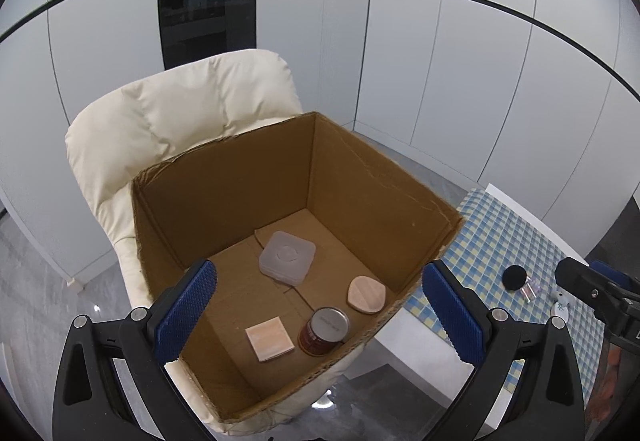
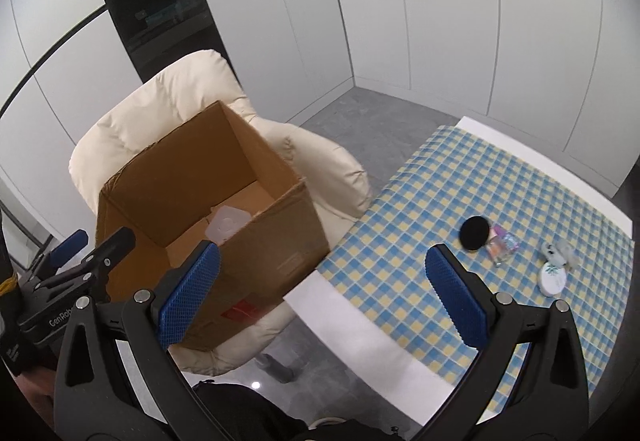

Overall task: Organize objects
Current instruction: 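Move both open tools back over the checkered cloth toward the cosmetics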

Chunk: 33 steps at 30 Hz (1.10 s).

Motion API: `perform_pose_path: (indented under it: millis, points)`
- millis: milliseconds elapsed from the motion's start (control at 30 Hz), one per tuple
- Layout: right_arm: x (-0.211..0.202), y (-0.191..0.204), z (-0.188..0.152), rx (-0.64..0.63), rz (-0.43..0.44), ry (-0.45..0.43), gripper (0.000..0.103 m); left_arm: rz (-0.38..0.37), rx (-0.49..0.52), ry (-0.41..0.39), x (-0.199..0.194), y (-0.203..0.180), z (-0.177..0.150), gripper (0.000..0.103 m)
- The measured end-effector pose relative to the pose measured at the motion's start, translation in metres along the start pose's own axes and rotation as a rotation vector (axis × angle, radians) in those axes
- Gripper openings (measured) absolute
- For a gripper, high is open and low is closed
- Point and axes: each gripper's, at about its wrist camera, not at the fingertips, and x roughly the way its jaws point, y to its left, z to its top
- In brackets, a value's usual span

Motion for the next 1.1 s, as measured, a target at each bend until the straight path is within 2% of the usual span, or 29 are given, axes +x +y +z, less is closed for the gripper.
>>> perform_pose_path:
  millis: [267, 367, 700, 1100]
  points:
    - [-0.024, -0.021, -0.003, -0.012, -0.061, -0.035, 0.103, -0.059, 0.005, 0.03, 0.0, -0.017, 0.0, 0.102]
    - [-0.035, -0.029, -0.005, -0.014, -0.069, -0.044, 0.103, -0.067, 0.012, 0.019, -0.003, -0.025, 0.0, 0.102]
    - [-0.063, -0.063, -0.014, 0.008, -0.123, -0.067, 0.103, -0.118, 0.09, 0.007, -0.009, -0.067, -0.003, 0.102]
    - [-0.078, -0.111, -0.022, 0.113, -0.176, -0.086, 0.103, -0.162, 0.148, 0.009, -0.008, -0.107, -0.007, 0.102]
